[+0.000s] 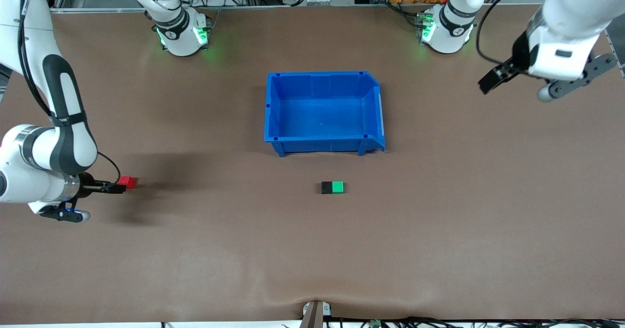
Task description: Attach green and red cubes to black cube
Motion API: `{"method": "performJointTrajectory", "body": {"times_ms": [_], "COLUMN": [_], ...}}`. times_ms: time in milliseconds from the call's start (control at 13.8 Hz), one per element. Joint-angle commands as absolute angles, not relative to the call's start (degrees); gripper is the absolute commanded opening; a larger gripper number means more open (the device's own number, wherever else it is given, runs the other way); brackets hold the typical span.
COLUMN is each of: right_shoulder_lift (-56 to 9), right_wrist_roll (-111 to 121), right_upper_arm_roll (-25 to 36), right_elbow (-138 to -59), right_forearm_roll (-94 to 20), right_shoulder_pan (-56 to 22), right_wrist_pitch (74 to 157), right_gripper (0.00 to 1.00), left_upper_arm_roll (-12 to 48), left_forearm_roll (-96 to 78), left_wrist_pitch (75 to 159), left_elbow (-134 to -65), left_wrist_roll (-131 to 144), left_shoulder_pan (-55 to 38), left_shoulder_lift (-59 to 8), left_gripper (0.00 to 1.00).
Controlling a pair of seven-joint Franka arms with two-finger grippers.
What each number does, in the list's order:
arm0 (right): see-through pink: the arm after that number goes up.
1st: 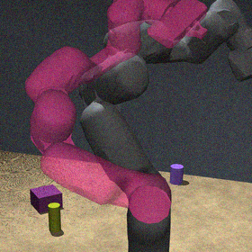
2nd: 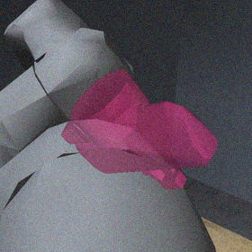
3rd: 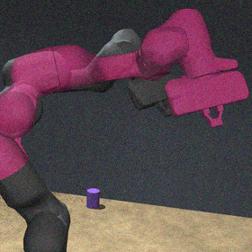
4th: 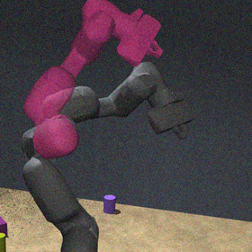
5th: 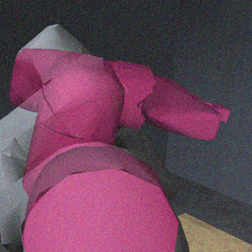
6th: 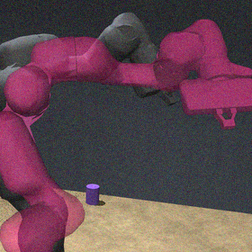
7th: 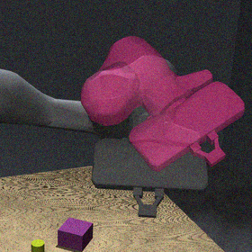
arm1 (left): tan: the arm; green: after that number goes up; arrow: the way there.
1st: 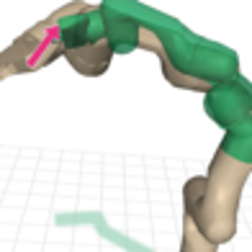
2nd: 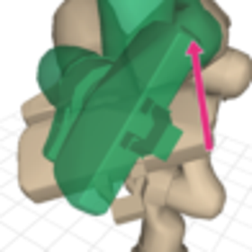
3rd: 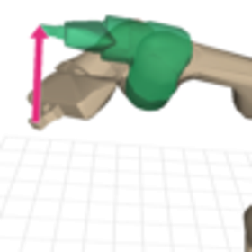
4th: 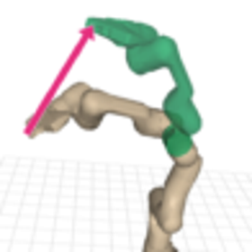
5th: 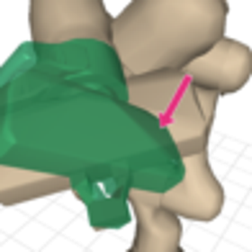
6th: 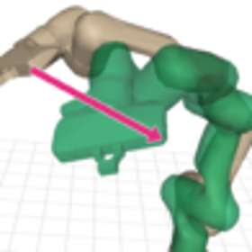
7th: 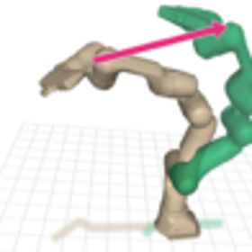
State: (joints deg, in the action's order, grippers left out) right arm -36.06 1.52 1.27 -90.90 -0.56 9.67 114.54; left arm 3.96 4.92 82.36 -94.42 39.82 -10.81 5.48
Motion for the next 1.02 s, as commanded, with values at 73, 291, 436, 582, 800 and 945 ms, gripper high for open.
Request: {"method": "performJointTrajectory", "body": {"times_ms": [73,291,436,582,800,945], "right_shoulder_lift": [-37.1,-37.4,-37.5,-37.9,-38.8,-39.0], "right_wrist_roll": [2.9,2.9,2.9,2.9,4.4,4.6], "right_upper_arm_roll": [0.3,0.3,0.3,0.3,0.3,0.3], "right_elbow": [-90.4,-90.4,-90.4,-90.5,-90.6,-90.7], "right_forearm_roll": [0.2,1.9,2.1,2.1,2.1,2.1], "right_shoulder_pan": [11.2,11.3,11.2,11.2,11.2,11.2], "right_wrist_pitch": [115.2,115.4,116.0,116.0,116.4,116.6], "right_gripper": [1.0,1.0,1.0,1.0,1.0,1.0], "left_upper_arm_roll": [4.0,4.0,4.0,4.0,4.0,4.0], "left_forearm_roll": [5.1,5.1,5.1,5.1,5.1,5.0], "left_wrist_pitch": [82.4,82.4,82.2,82.3,83.0,84.1], "left_elbow": [-98.0,-98.2,-99.2,-99.4,-99.3,-99.3], "left_wrist_roll": [28.2,19.5,14.1,6.2,2.0,1.3], "left_shoulder_pan": [-8.4,-6.0,-4.2,-1.2,0.6,0.6], "left_shoulder_lift": [9.5,10.5,12.1,12.9,13.4,13.5], "left_gripper": [1.0,1.0,1.0,1.0,1.0,1.0]}}
